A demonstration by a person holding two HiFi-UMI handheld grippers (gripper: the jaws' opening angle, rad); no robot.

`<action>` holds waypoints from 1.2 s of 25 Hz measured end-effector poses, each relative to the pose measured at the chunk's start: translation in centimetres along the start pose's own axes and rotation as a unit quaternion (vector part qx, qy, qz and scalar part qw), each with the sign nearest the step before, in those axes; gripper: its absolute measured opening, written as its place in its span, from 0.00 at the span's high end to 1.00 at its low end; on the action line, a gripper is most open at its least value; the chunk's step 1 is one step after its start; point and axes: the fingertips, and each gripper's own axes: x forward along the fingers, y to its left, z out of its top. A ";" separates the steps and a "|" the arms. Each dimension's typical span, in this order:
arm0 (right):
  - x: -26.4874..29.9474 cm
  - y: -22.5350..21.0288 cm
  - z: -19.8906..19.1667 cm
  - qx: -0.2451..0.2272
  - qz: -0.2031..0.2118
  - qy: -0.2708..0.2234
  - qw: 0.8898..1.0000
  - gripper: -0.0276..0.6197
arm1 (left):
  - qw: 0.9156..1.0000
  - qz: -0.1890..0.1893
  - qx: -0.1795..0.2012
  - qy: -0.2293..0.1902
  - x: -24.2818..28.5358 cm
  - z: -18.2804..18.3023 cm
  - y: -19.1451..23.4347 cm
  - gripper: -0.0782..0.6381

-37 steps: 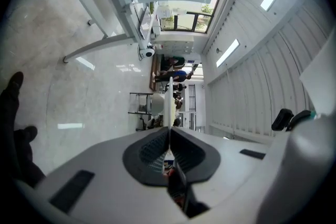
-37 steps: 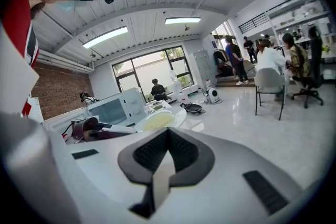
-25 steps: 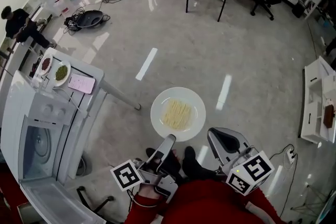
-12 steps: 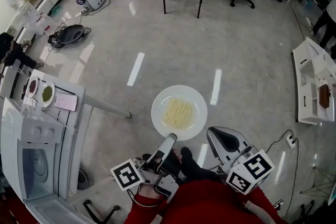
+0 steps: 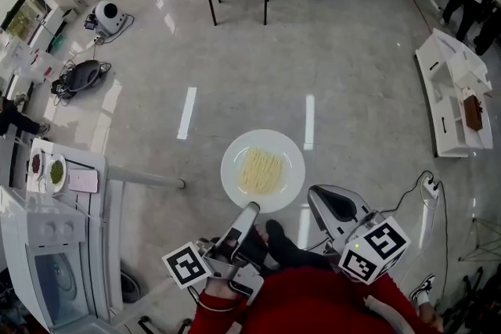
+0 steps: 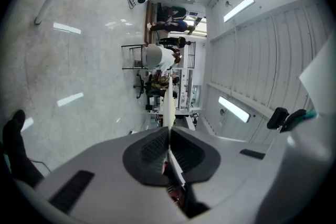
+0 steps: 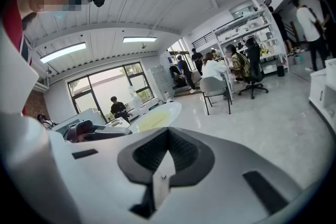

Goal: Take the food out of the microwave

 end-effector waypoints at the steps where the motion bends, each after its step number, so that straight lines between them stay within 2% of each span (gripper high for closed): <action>1: -0.2 -0.3 0.0 0.004 -0.005 -0.001 1.000 0.94 | 1.000 0.000 0.001 0.004 0.2 -0.1 0.0 0.87; 9: -1.4 -1.2 0.1 0.042 -0.015 -0.026 0.999 0.94 | 1.000 -0.002 0.002 0.030 0.6 -1.2 0.1 0.87; 30: -1.8 -1.3 -0.2 0.020 -0.016 -0.009 1.000 0.94 | 0.999 -0.006 -0.002 0.038 1.0 -1.9 0.1 0.87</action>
